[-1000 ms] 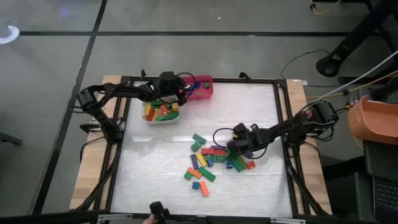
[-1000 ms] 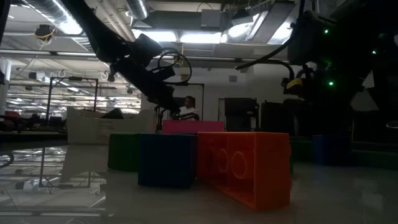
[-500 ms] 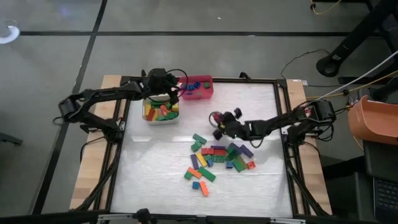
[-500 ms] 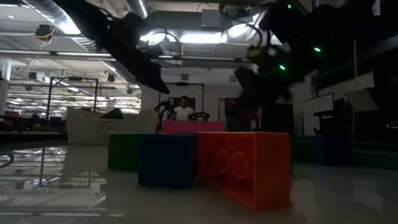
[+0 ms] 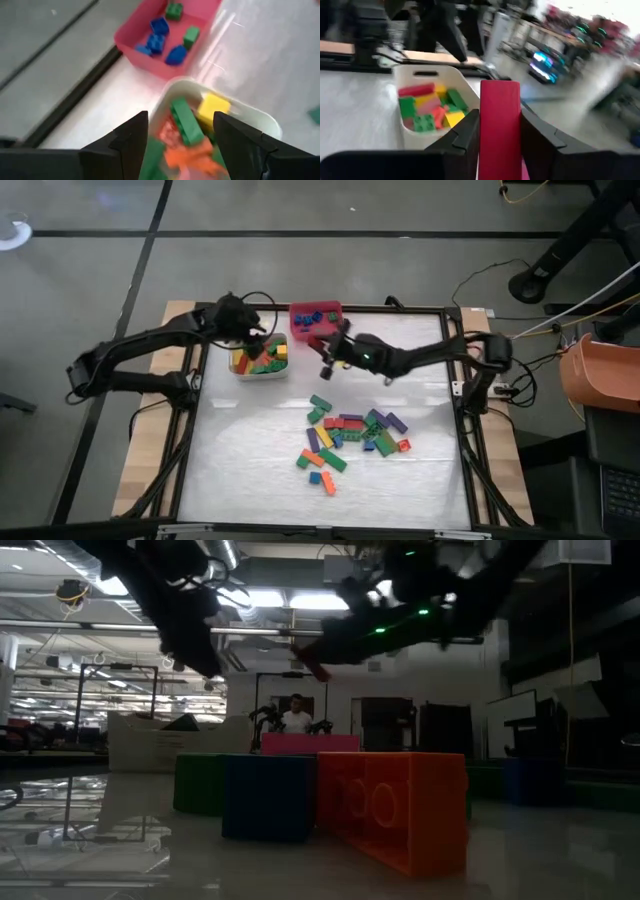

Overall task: Sort blocks by size
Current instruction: Put the large red wooden block into the white bin

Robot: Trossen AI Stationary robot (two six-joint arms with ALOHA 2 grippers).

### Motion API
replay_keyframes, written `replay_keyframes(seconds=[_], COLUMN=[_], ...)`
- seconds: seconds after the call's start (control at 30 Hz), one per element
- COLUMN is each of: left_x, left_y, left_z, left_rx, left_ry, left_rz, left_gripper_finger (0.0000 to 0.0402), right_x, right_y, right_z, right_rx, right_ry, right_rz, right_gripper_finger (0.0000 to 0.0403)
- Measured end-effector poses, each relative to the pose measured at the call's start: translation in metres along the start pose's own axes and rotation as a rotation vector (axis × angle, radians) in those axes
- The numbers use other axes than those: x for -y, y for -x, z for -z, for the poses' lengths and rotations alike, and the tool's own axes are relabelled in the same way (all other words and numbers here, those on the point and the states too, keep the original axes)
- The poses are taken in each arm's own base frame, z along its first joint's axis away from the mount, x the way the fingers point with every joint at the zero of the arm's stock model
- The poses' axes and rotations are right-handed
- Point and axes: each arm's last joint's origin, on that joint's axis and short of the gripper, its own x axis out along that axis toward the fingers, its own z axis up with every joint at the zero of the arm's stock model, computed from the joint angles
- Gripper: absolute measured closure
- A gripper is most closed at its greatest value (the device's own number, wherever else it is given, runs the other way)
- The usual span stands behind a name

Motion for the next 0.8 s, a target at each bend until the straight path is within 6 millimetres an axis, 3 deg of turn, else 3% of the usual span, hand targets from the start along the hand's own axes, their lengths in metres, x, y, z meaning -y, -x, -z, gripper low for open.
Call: replay_keyframes(seconds=[0.27,0.47,0.63,0.8], left_x=[0.015,0.028,0.039,0.05], left_y=[0.018,0.028,0.033,0.036], left_z=[0.017,0.024,0.027,0.028], left_rx=[-0.112,-0.153,-0.161,-0.162], left_ry=[0.065,0.089,0.095,0.078], left_rz=[0.058,0.101,0.141,0.18], left_gripper_finger=[0.0192,0.0192,0.0192,0.0192], right_x=[0.01,0.006,0.003,0.0], right_y=[-0.072,-0.111,-0.129,-0.133], right_z=[-0.012,-0.011,-0.007,-0.001], right_rx=[0.045,0.031,0.026,0.003], right_ry=[0.127,0.183,0.183,0.185], right_rz=[-0.148,-0.159,-0.143,-0.156], right_gripper_finger=[0.0284,0.0284,0.0283,0.0283])
